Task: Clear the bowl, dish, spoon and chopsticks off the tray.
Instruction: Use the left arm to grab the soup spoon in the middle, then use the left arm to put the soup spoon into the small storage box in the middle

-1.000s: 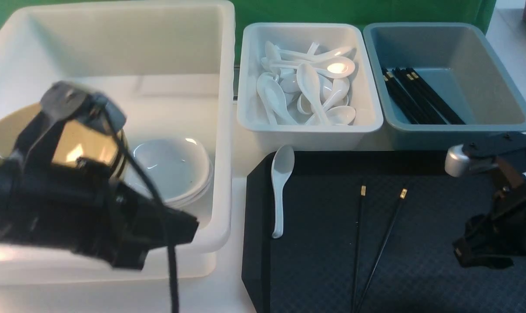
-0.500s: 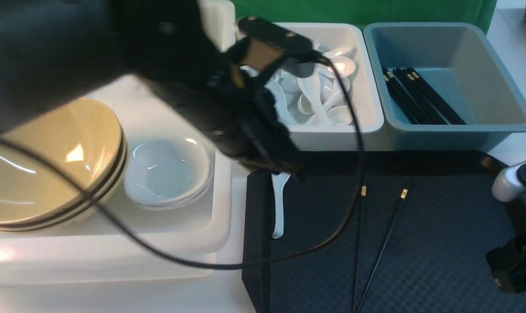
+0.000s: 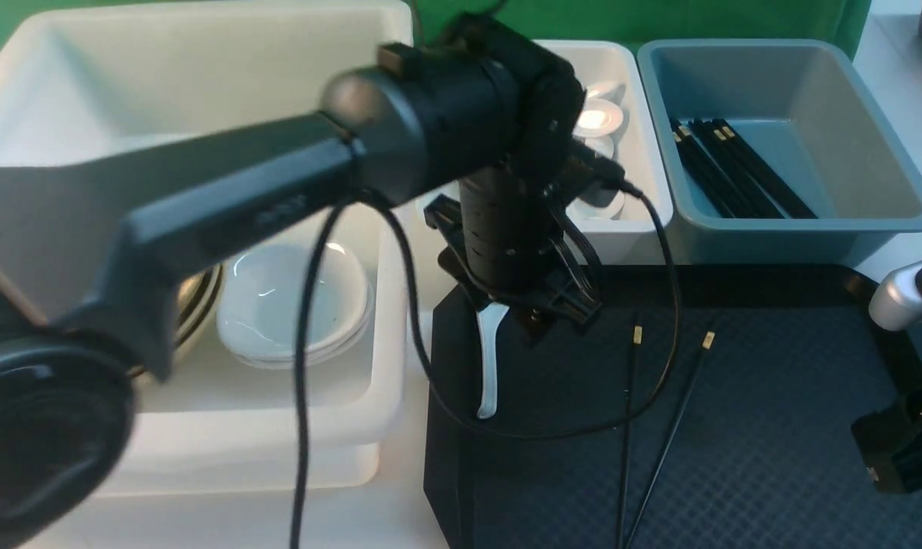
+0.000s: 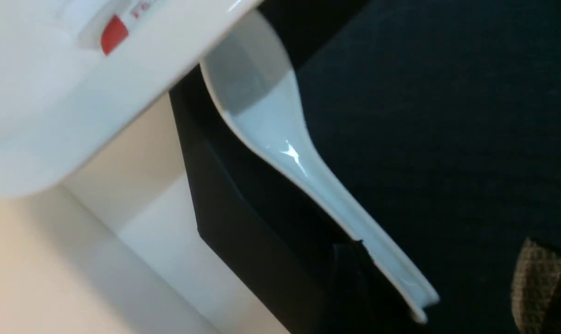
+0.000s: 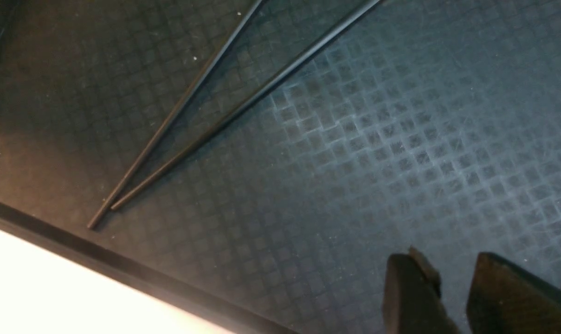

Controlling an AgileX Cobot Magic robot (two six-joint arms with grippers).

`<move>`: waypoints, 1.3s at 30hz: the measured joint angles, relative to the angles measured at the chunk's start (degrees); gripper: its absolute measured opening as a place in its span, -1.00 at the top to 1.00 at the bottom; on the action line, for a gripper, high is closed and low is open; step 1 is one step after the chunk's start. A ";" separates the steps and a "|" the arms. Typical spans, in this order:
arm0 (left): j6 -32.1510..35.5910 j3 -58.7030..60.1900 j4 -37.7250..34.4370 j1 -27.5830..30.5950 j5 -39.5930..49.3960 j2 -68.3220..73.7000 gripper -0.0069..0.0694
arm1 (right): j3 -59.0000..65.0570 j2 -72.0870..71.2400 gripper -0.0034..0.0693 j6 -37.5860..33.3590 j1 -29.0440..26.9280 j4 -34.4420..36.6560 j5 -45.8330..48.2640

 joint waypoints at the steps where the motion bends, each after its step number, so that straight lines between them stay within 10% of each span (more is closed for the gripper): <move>1: -0.25 -0.22 0.53 0.00 -0.01 1.00 -0.24 | 0.00 0.00 0.32 0.00 0.00 0.00 0.00; 16: -0.37 -0.65 -1.30 0.00 -0.51 8.43 -0.11 | 0.00 0.00 0.29 0.00 0.00 0.00 0.30; 27: 0.55 -1.13 -3.49 0.00 -0.26 8.86 0.74 | 0.00 0.00 0.26 0.00 0.00 0.00 0.71; 39: 12.86 -3.78 -14.90 -0.02 3.49 1.36 0.77 | 0.00 0.00 0.26 0.00 0.00 0.00 0.75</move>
